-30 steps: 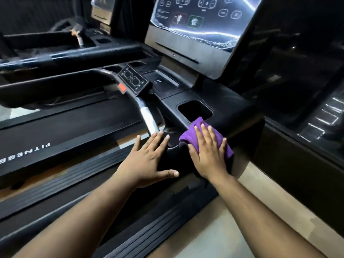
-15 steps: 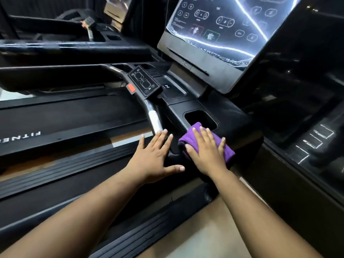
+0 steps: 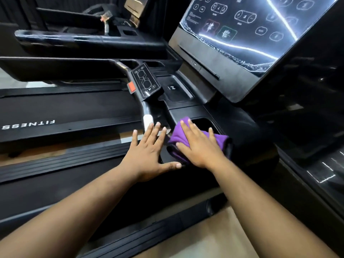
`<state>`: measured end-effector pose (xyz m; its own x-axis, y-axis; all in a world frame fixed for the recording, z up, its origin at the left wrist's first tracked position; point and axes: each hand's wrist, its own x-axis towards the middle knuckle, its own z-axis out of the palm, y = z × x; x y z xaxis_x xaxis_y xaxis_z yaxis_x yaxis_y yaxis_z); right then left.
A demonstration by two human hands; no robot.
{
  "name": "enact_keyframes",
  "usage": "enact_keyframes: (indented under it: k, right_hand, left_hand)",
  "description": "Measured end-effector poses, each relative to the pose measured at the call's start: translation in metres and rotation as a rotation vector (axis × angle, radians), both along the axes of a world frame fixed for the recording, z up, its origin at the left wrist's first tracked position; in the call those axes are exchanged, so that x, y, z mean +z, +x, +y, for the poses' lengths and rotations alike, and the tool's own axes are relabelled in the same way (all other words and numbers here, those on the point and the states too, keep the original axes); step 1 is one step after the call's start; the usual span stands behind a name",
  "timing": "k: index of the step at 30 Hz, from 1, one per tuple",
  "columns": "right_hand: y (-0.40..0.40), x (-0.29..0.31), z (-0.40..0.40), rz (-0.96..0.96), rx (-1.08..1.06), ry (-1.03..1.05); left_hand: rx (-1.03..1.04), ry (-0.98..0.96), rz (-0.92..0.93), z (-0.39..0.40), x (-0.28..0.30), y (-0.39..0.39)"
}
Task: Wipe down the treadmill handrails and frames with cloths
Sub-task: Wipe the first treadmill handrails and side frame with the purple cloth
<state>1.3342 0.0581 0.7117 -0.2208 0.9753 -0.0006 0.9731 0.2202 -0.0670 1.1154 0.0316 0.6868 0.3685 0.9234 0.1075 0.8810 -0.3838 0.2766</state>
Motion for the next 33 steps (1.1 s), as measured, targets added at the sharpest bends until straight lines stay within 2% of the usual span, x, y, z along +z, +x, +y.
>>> enact_keyframes:
  k: [4,10,17,22,26,33]
  right_hand:
    - [-0.019,0.016,0.037,0.044,0.014,-0.095]
    - [0.017,-0.004,-0.026,-0.019,0.051,0.018]
    - [-0.03,0.022,0.051,-0.03,0.019,-0.057]
    - [0.002,0.006,-0.017,-0.007,0.131,-0.012]
    - [0.023,-0.001,-0.052,-0.044,0.113,0.036]
    - [-0.016,0.023,0.055,-0.037,0.153,-0.018]
  left_hand:
    - [0.018,0.004,0.028,-0.004,0.003,0.0]
    - [0.035,0.017,0.016,-0.004,0.001,0.001]
    - [0.031,0.01,0.035,-0.005,0.003,0.001]
    - [0.028,0.005,0.002,-0.004,0.002,0.0]
    - [0.026,0.023,-0.022,-0.003,-0.001,0.0]
    - [0.031,0.007,0.011,-0.006,0.003,0.0]
